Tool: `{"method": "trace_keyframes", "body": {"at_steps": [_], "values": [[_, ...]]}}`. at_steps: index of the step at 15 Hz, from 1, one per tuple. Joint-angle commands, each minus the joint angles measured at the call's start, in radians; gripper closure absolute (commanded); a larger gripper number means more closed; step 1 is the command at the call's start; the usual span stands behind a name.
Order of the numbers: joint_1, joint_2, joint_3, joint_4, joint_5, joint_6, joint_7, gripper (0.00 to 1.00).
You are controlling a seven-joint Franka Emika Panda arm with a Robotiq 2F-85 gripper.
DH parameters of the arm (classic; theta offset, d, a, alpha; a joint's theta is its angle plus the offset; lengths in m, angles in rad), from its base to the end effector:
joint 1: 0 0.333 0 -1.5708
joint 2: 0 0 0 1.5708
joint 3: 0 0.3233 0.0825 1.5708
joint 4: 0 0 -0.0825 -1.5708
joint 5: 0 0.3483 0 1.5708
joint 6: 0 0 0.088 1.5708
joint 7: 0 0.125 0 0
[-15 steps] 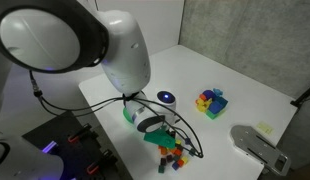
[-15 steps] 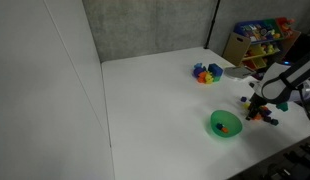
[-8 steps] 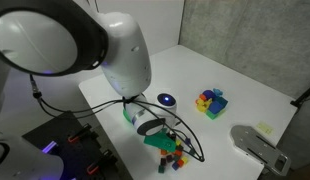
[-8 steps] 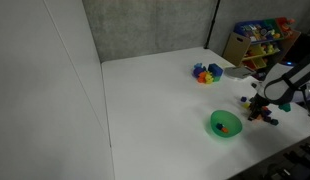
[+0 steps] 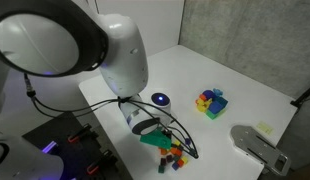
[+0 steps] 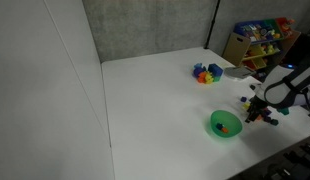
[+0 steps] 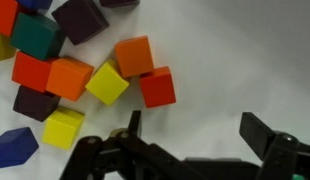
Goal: Pick up a small red block and put it in the green bowl
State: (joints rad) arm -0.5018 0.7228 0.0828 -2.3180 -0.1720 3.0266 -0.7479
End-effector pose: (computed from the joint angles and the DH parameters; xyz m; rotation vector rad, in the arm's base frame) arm 0.4447 -0.1787 0.0582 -3.0185 -0.7380 -0.0212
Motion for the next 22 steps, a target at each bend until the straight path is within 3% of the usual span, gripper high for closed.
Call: {"method": "trace_keyframes", "body": {"at_steps": [1,17,18,19,22], "values": [[-0.007,-0.013,-0.001,-0.038,-0.04,0.04,-0.009,0.0],[0.01,-0.007,-0.087,-0.05,-0.083,0.077,0.015,0.0],[0.009,-0.008,-0.088,-0.05,-0.082,0.077,0.016,0.25],[0.011,-0.009,-0.091,-0.052,-0.081,0.078,0.018,0.25],[0.022,-0.022,-0.098,-0.055,-0.076,0.064,0.03,0.51]]}}
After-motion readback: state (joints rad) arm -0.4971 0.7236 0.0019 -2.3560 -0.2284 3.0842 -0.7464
